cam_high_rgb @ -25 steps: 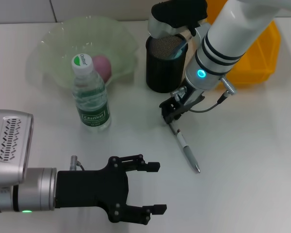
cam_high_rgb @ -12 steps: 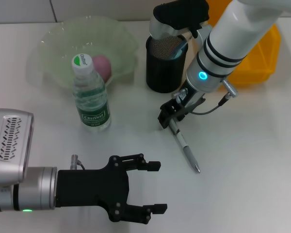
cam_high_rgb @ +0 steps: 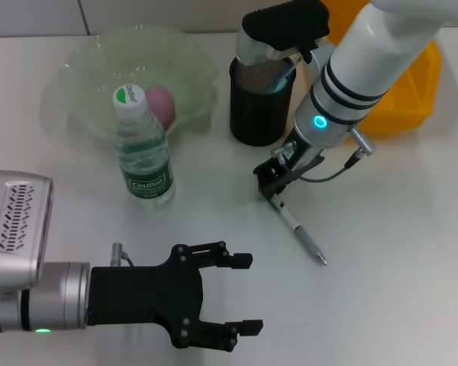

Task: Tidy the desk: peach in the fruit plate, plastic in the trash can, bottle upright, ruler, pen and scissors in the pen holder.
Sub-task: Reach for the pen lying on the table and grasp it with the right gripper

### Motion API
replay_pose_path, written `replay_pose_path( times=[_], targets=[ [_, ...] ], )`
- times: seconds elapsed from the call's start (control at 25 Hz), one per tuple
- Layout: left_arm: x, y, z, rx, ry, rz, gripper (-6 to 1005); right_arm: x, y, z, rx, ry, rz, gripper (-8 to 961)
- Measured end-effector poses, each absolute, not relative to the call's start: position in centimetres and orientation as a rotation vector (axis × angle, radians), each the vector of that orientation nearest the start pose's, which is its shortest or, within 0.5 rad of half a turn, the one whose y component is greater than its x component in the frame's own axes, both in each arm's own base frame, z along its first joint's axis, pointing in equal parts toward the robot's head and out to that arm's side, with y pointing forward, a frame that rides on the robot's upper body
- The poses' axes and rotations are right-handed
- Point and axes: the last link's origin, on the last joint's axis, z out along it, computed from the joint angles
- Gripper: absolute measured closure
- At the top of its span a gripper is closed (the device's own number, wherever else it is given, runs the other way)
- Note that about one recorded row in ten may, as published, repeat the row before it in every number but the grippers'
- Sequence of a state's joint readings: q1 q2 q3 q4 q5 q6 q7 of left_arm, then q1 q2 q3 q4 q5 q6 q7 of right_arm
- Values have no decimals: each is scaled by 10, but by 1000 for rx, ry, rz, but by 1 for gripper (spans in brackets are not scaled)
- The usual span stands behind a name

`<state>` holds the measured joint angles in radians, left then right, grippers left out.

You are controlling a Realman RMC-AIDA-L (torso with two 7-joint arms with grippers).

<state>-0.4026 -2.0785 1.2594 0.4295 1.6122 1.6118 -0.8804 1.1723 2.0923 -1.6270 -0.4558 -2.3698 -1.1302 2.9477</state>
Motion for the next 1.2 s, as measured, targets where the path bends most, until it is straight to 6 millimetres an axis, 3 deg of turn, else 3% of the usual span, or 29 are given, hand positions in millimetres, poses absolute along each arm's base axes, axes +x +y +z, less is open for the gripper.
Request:
replay_pose_path(
  times=[0.16,0.4,0.56,0.84,1.2],
  targets=[
    [-260,241,-74,-2994,-175,-896,167,136,402,-110,-2429,1281,-592,821],
    [-260,240,-74,-2996,-179,-900,167,124,398,-107,-2488,1250,-518,878],
    [-261,239,-72,-2994,-196,-912,167,118,393,-92,-2528,1234,-383,923],
    [-260,239,-70,-2994,-195,-928,167,126,393,-78,-2507,1235,-430,942],
    [-259,241,-71,-2991,-194,-923,167,120,383,-89,-2536,1180,-628,809]
  ],
)
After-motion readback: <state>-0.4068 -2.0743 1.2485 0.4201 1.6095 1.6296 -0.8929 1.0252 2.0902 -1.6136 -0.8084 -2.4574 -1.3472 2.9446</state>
